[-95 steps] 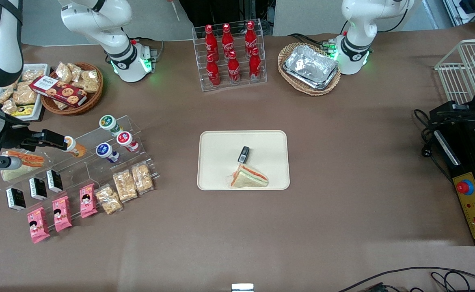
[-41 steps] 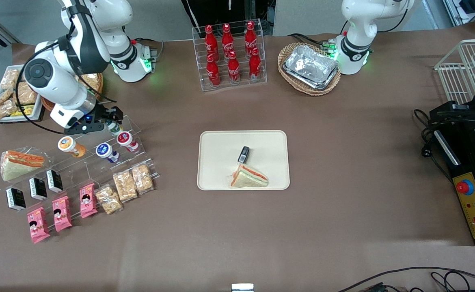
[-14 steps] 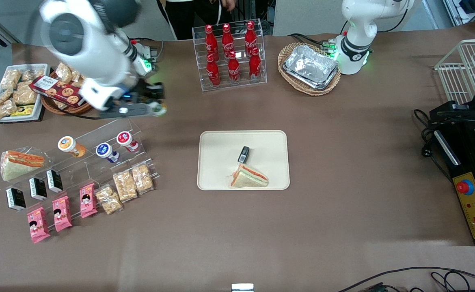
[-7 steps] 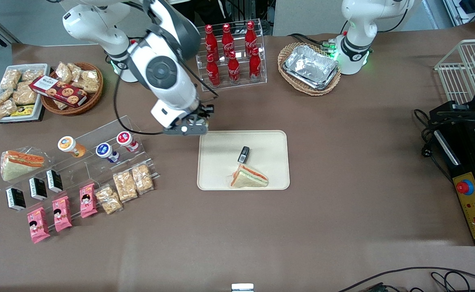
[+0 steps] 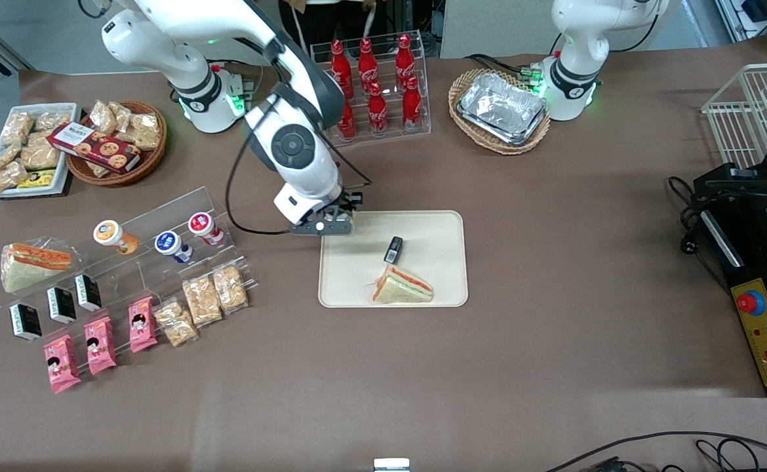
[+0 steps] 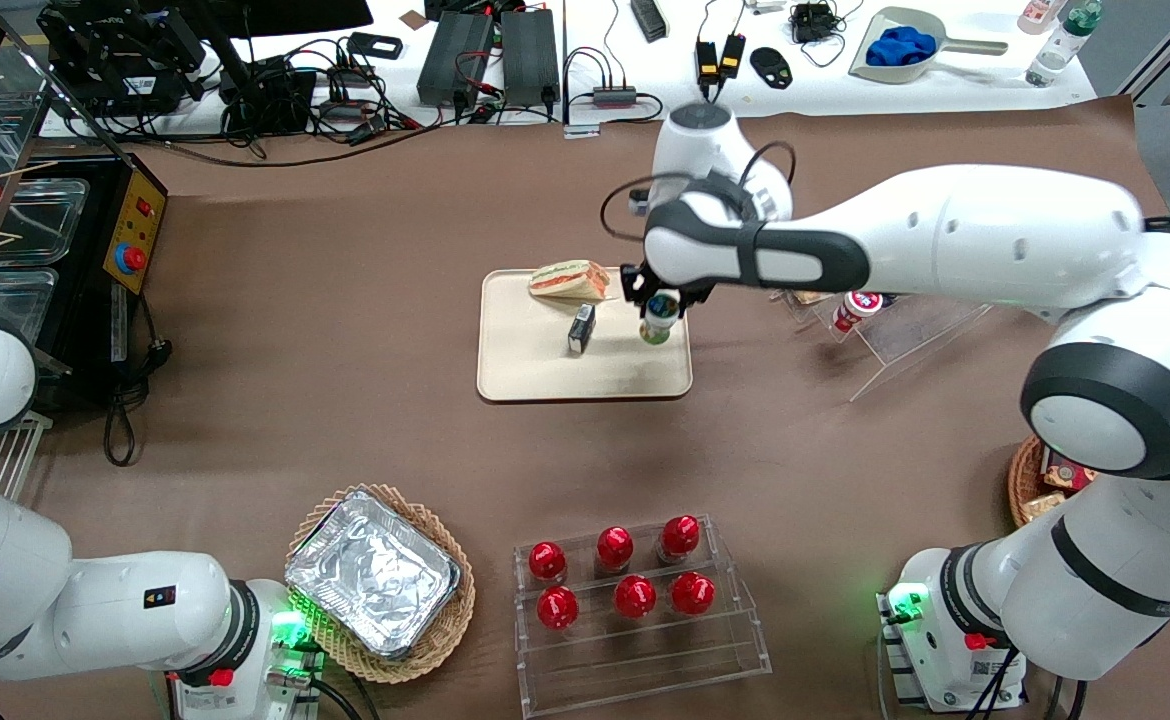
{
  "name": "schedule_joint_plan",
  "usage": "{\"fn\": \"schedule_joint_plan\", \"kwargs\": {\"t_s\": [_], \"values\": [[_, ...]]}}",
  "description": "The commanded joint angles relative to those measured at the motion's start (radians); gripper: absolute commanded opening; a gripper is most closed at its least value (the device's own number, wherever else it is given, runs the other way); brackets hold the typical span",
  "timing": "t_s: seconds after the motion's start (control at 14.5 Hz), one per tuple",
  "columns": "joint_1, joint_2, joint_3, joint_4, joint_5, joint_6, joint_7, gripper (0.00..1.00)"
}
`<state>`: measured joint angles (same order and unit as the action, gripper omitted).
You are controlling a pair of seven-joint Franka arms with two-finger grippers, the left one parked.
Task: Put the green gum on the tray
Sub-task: 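Carry the green gum tub over the cream tray and lower it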
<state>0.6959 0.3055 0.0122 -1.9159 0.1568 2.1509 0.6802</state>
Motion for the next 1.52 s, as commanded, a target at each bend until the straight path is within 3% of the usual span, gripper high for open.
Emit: {"fn": "schedule_joint_plan", "kwargs": {"t_s": [0.0, 0.21, 0.48, 0.62, 0.69, 0.76, 0.83, 1.03, 1.45], "values": [[0.022, 0.072, -0.011, -0.025, 0.02, 0.111, 0.01, 0.08], [0.045, 0.156, -0.012, -0.025, 0.02, 0.21, 0.01, 0.09], [0.045, 0.181, -0.012, -0.023, 0.018, 0.233, 0.01, 0.09], [0.044, 0.182, -0.012, -0.023, 0.02, 0.239, 0.012, 0.19], [0.04, 0.179, -0.012, -0.022, 0.021, 0.236, 0.012, 0.47], [0.039, 0.178, -0.012, -0.02, 0.023, 0.233, 0.016, 0.95], [0.033, 0.172, -0.012, -0.018, 0.023, 0.23, 0.018, 1.0], [0.018, 0.117, -0.017, -0.011, 0.023, 0.178, 0.012, 1.0], [-0.126, -0.098, -0.021, -0.008, 0.01, -0.023, -0.027, 1.0]]}}
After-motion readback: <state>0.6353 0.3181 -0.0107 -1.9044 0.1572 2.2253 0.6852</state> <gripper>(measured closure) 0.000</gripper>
